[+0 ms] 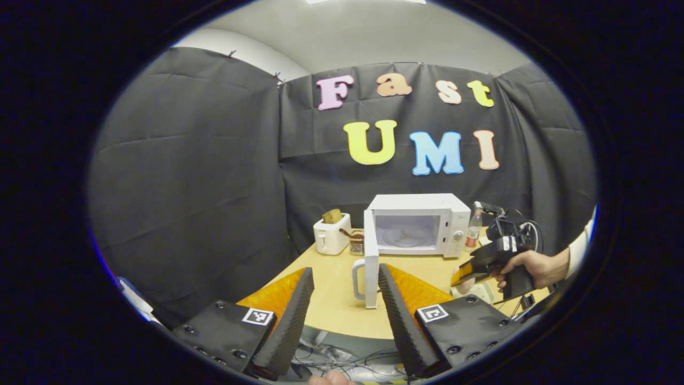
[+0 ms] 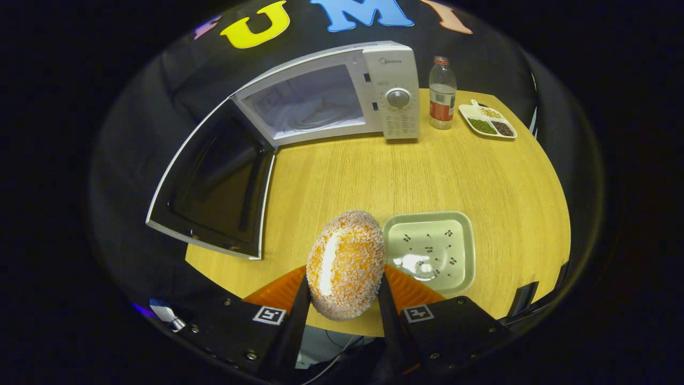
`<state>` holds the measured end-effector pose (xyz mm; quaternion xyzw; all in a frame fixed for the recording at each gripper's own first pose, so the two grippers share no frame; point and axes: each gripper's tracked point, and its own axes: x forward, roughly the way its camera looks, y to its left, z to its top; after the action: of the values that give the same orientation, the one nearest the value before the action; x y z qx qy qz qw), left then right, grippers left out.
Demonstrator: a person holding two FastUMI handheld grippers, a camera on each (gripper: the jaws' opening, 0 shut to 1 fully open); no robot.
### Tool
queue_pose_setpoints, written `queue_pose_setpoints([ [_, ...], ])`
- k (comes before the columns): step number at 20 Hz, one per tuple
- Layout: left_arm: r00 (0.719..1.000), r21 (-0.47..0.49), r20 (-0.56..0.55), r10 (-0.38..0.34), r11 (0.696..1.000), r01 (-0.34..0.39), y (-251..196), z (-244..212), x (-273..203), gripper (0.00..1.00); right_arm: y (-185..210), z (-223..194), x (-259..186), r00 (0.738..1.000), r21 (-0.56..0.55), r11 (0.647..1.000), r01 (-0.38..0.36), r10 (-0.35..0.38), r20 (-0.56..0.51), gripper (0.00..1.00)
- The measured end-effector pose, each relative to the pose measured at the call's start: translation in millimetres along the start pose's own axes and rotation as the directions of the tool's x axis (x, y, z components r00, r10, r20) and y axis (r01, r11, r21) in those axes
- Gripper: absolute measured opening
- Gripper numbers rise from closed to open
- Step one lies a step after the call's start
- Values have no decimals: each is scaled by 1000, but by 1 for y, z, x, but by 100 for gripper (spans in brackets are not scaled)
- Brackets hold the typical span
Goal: Open the microwave oven with the left hand, put the food in, and close the microwave oven.
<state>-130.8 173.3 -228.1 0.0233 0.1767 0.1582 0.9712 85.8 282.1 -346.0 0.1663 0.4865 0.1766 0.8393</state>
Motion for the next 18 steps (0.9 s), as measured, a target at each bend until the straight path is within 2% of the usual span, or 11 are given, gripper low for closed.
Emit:
queue_pose_setpoints([
  [2, 999, -31, -40, 12, 999, -13, -2, -10, 6, 87, 17, 13, 15, 999, 37, 998, -48, 48, -8, 63],
  [3, 998, -38, -57, 20, 999, -23, -2, -13, 9, 87, 24, 20, 23, 998, 58, 996, -67, 68, -15, 65],
  [8, 984, -126, -151, 96, 985, -116, -2, -14, 37, 87, 49, 53, 73, 989, 149, 978, -145, 148, -9, 65],
  [10, 970, -137, -192, 149, 975, -177, 4, -15, 44, 83, 66, 73, 92, 978, 184, 960, -209, 205, 38, 64],
  [11, 963, -131, -206, 174, 970, -203, 7, -13, 43, 87, 70, 83, 100, 975, 190, 956, -223, 216, 60, 64],
  [13, 949, -99, -221, 224, 963, -250, 13, -8, 42, 82, 79, 102, 111, 966, 194, 949, -248, 229, 116, 64],
  [14, 941, -79, -231, 246, 959, -270, 15, -8, 40, 86, 82, 113, 121, 962, 205, 944, -257, 231, 144, 64],
  [16, 925, -58, -255, 282, 950, -306, 15, -7, 33, 86, 89, 142, 142, 948, 255, 924, -285, 231, 219, 64],
  [17, 918, -58, -267, 294, 946, -320, 12, -7, 29, 82, 92, 158, 150, 935, 281, 911, -302, 226, 272, 64],
  [18, 910, -58, -278, 306, 941, -334, 11, -8, 25, 86, 93, 176, 159, 925, 305, 900, -311, 213, 315, 64],
])
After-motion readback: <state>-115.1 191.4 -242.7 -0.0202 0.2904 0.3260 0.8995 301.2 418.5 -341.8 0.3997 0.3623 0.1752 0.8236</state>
